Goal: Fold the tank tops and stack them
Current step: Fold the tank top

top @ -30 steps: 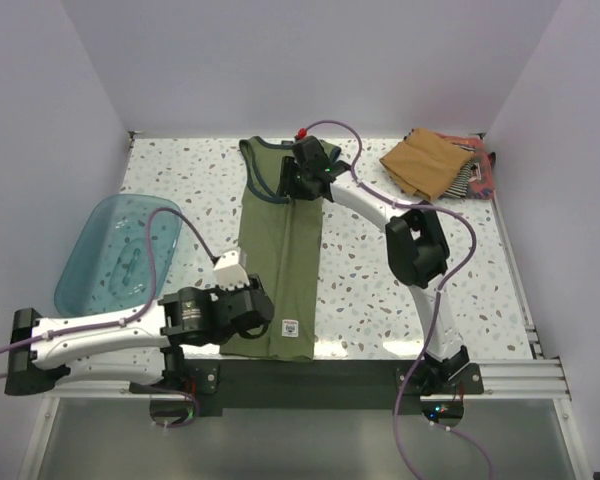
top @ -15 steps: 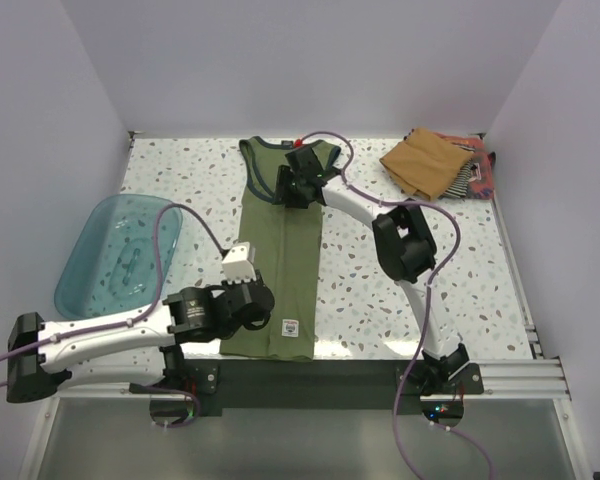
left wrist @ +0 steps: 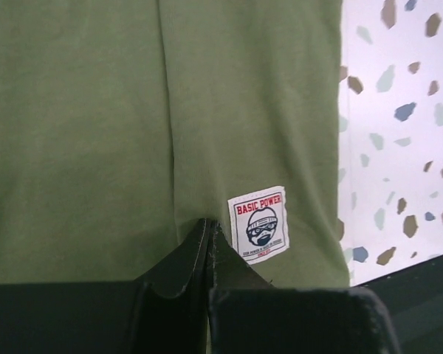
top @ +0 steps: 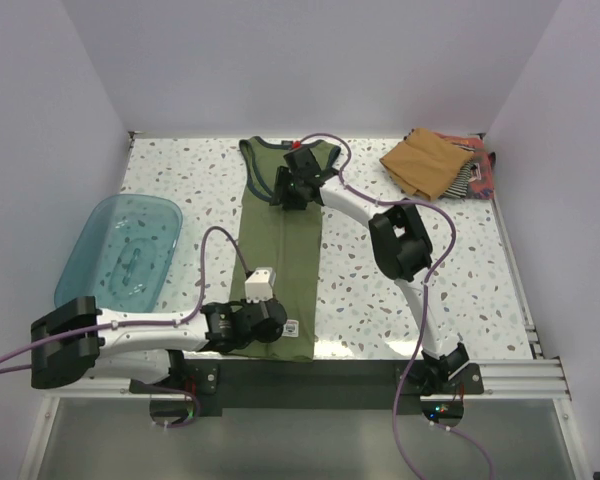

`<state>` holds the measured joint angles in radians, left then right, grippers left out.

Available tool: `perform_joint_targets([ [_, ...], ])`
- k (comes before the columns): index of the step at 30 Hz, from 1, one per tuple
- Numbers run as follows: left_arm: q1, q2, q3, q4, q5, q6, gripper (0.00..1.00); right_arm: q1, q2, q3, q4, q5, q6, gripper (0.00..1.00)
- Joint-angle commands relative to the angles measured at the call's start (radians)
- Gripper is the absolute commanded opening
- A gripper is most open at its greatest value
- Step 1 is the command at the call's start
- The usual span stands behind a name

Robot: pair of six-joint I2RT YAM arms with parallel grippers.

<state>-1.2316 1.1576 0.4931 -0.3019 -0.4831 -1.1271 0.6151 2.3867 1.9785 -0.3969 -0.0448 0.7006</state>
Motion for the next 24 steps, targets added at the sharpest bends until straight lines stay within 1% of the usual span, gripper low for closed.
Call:
perform_joint_targets([
  [1, -0.012, 0.045, -0.022, 0.092, 0.031, -0.039, 0.0, 0.0, -0.004, 0.06, 0.012, -0.013, 0.019, 0.51],
  [6, -0.061, 0.138, -0.019, 0.07, 0.041, -0.089, 0.0, -0.012, 0.019, 0.117, -0.008, -0.03, 0.033, 0.51],
  [14, -0.111, 0.177, -0.018, 0.046, 0.051, -0.158, 0.0, -0.06, 0.032, 0.138, 0.016, -0.096, 0.073, 0.51],
  [20, -0.111, 0.133, -0.004, 0.012, 0.04, -0.155, 0.0, -0.074, 0.013, 0.158, 0.003, -0.083, 0.037, 0.52],
  [24, -0.106, 0.036, 0.071, -0.074, -0.021, -0.126, 0.01, -0.043, -0.067, 0.062, -0.019, 0.0, -0.027, 0.51],
])
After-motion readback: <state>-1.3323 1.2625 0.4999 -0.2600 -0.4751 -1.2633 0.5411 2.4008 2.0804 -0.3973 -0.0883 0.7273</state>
